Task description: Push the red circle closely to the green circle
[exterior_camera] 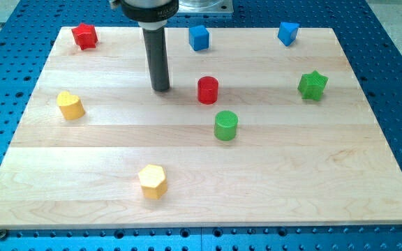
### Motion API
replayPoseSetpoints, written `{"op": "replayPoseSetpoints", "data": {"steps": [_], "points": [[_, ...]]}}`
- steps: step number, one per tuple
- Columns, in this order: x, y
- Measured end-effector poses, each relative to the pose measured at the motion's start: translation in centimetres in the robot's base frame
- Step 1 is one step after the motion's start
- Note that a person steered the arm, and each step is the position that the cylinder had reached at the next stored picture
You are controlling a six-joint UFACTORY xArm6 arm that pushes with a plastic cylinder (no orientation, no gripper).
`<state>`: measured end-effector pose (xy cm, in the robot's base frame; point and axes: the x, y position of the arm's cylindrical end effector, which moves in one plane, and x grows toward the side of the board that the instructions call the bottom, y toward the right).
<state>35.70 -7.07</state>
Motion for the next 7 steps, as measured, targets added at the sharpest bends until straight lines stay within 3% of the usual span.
{"op": "replayPoseSetpoints", "data": {"steps": [1,3,6,7], "points": [[-1.5,0.5],[1.4,12.4],[2.8,10.7],[6.1,12.7]]}}
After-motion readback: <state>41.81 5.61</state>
